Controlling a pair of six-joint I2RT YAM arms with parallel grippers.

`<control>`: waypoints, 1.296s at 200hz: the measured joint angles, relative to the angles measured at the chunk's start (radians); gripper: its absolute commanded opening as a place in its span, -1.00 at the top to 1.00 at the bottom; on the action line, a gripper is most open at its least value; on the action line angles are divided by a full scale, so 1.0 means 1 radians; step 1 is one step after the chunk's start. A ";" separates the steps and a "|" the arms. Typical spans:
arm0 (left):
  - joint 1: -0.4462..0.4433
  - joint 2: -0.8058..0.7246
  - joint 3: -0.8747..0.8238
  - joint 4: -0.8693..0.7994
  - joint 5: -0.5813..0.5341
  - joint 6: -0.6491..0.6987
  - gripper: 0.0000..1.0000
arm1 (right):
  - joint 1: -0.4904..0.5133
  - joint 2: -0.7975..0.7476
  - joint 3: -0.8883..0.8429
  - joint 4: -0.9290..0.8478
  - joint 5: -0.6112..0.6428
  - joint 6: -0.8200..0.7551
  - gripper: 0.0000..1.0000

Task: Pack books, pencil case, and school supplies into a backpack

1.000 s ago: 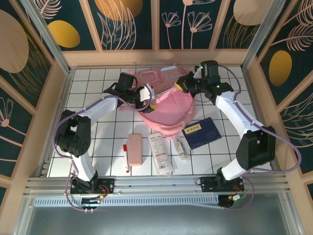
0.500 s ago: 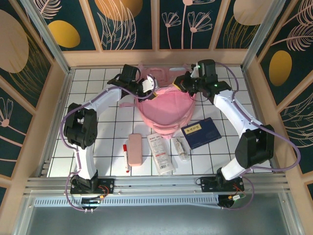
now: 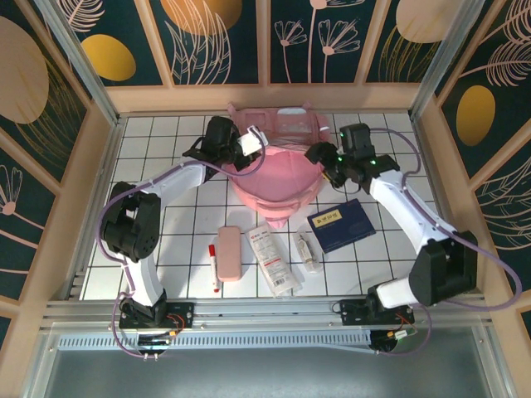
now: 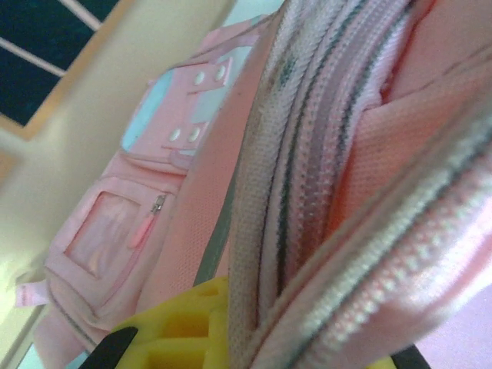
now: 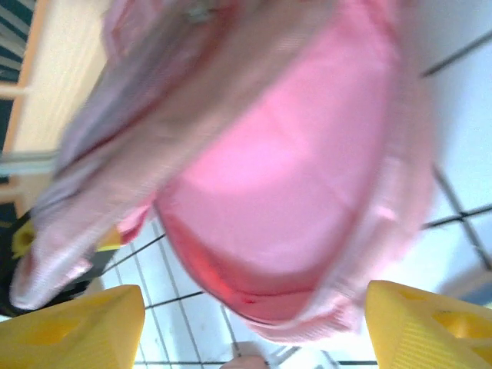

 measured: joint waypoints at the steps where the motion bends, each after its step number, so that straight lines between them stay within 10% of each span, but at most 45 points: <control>1: 0.000 0.000 -0.003 0.005 -0.004 0.000 1.00 | -0.002 -0.003 -0.004 -0.001 0.003 0.001 -0.53; 13: 0.000 0.000 -0.025 0.040 -0.028 -0.003 0.96 | -0.049 -0.069 -0.084 -0.018 0.025 0.024 -0.73; 36: 0.000 0.001 -0.057 0.089 -0.060 -0.007 -0.15 | -0.165 -0.192 -0.251 -0.060 0.044 0.073 -0.77; 88: 0.015 -0.037 -0.067 0.032 -0.004 -0.175 -0.97 | -0.472 -0.222 -0.410 -0.095 -0.063 -0.080 -0.56; 119: -0.022 -0.230 -0.164 0.012 0.047 -0.518 -0.98 | -0.535 -0.152 -0.403 -0.086 -0.087 -0.163 -0.68; 158: -0.317 -0.380 -0.253 0.078 0.126 -0.801 -0.98 | -0.549 -0.180 -0.428 -0.123 -0.058 -0.137 -0.74; 203: -0.416 -0.060 -0.067 0.041 0.144 -0.824 -0.83 | -0.594 -0.346 -0.593 -0.075 -0.138 -0.093 -0.55; 227: -0.422 0.138 0.114 -0.032 0.143 -0.787 -0.22 | -0.607 -0.375 -0.665 -0.017 -0.189 -0.095 -0.44; 259: -0.448 0.340 0.369 -0.177 0.174 -0.731 -0.22 | -0.669 -0.375 -0.744 0.066 -0.253 -0.136 -0.32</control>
